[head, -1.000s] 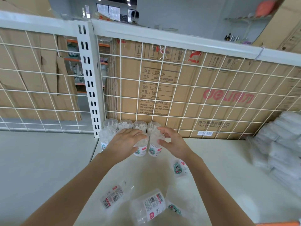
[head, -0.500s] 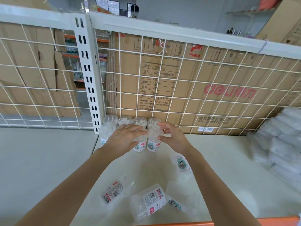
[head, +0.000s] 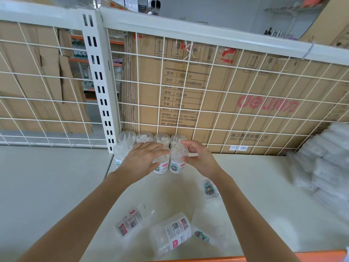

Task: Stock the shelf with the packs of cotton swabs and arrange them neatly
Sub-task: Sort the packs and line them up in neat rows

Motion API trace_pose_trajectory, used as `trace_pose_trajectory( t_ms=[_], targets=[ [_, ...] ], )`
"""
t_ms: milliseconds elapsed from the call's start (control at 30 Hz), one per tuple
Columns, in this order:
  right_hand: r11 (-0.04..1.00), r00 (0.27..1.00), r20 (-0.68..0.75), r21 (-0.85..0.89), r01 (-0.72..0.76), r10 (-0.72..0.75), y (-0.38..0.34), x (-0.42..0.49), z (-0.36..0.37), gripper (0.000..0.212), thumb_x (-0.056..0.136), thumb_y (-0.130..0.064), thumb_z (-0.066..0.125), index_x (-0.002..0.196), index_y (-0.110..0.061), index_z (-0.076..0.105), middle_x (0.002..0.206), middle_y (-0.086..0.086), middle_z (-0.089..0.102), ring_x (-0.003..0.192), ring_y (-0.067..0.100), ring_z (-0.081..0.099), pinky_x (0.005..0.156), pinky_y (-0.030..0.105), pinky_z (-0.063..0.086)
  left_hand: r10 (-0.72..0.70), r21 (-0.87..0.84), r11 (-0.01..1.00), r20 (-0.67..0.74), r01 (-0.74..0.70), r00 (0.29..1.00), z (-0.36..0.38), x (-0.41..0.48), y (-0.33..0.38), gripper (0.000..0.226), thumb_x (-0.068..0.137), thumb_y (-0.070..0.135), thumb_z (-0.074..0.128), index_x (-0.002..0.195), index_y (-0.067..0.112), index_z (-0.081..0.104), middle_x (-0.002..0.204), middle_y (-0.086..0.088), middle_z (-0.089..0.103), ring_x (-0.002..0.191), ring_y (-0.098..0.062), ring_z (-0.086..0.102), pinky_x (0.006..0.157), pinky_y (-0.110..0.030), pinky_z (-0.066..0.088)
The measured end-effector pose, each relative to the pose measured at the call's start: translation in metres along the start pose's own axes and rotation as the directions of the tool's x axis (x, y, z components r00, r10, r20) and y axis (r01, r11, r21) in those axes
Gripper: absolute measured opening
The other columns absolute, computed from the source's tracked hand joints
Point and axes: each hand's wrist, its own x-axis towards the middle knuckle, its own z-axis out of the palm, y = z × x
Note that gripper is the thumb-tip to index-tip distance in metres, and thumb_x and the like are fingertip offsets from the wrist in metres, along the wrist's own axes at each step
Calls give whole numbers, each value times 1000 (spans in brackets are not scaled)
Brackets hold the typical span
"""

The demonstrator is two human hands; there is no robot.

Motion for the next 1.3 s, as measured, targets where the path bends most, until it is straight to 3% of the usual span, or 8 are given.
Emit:
trace_pose_trajectory(
  t_ms=[200,533,733,900,1033,1133,1200,1300],
  targets=[
    [1000,1000,8,3,2,-2,1,0,0,45,83,-5,68,125,-16,56,117,-1,55,106,8,51,89,21,45,-24,9,1000,18,24,1000,0,-1,0,62,58,14,87,114,28,64,111,4,65,100,-18,58,80,-36,49],
    [1000,998,55,-9,17,-16,4,2,-7,43,84,-4,66,124,-17,56,115,-3,54,105,8,51,76,0,39,-42,-11,999,27,43,999,-1,-1,2,63,57,13,87,114,27,64,111,3,65,104,-13,48,83,-37,48],
    [999,998,53,-39,38,-36,3,1,-5,42,84,-14,69,123,-23,55,118,-3,53,108,11,53,85,20,47,-32,-16,999,52,33,998,-6,-3,-1,82,52,16,90,122,30,48,117,-2,64,109,-13,42,90,-36,45],
    [975,995,-40,-207,78,-88,-3,-11,-13,34,89,-26,63,122,-20,57,118,-1,57,108,12,56,89,30,47,-170,-100,980,17,171,985,-21,-18,-1,51,75,23,64,125,28,55,126,2,59,114,-14,46,94,-34,38],
    [945,990,-97,-322,61,-98,-7,-35,-27,31,90,-29,60,120,-25,58,116,-7,58,104,6,54,87,30,46,-316,-219,924,22,313,949,-46,-33,14,37,83,24,58,120,23,62,121,7,62,109,-17,56,91,-38,45],
    [934,994,-102,-358,-6,-33,-3,-59,-36,33,90,-31,60,123,-25,57,119,-8,57,102,5,52,86,27,44,-443,-330,832,86,445,892,-62,-52,28,31,87,18,66,112,35,62,109,24,62,100,1,56,87,-22,46],
    [941,996,-83,-335,-41,13,3,-76,-41,34,90,-32,59,123,-26,56,121,-11,55,100,2,48,86,24,41,-521,-415,736,156,534,839,-70,-65,42,27,86,30,62,106,48,60,109,29,58,100,5,56,84,-13,43],
    [956,999,-41,-291,-41,30,14,-97,-43,38,90,-33,59,127,-28,54,126,-12,51,105,1,48,91,26,42,-592,-510,601,233,615,771,-76,-83,64,26,82,52,52,105,44,61,111,34,57,98,4,58,81,-17,42]
  ],
)
